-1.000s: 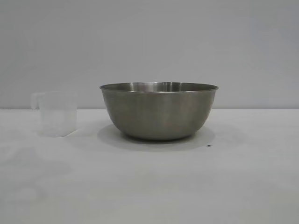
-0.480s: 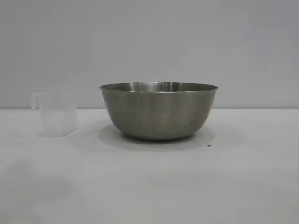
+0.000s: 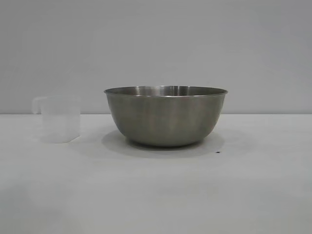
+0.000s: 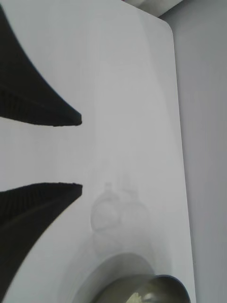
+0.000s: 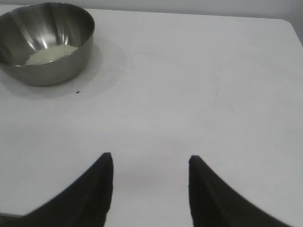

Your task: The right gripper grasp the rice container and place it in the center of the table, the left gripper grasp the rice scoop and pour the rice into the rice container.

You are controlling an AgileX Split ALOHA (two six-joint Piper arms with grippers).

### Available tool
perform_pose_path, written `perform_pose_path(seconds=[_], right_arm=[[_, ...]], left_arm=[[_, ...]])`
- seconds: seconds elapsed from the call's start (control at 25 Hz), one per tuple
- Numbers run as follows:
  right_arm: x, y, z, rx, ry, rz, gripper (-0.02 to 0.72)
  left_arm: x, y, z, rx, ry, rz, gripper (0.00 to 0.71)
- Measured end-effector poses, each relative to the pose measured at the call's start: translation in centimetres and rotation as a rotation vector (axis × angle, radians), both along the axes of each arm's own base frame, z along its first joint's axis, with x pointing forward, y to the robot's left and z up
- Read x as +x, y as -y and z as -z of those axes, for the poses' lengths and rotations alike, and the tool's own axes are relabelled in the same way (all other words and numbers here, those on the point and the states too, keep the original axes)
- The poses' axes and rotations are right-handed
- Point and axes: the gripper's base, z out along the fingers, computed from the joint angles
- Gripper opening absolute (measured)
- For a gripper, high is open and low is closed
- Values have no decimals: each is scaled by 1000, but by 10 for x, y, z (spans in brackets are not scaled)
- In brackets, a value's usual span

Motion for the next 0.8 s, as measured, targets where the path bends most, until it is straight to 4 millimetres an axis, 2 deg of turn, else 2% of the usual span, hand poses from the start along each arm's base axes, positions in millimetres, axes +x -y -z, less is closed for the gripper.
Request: perform_pose_path(seconds=[0.48, 0.68, 0.72, 0.8], right_arm=[[0, 0, 0, 0, 0, 0, 315], [0, 0, 0, 0, 0, 0, 315], [0, 0, 0, 0, 0, 0, 315], [0, 0, 0, 0, 0, 0, 315]], left_arm=[[-44, 0, -4, -20, 40, 9, 292], [-63, -2, -21, 17, 57, 6, 292], [-66, -2, -23, 24, 53, 4, 233], [-69, -3, -25, 22, 34, 0, 238]])
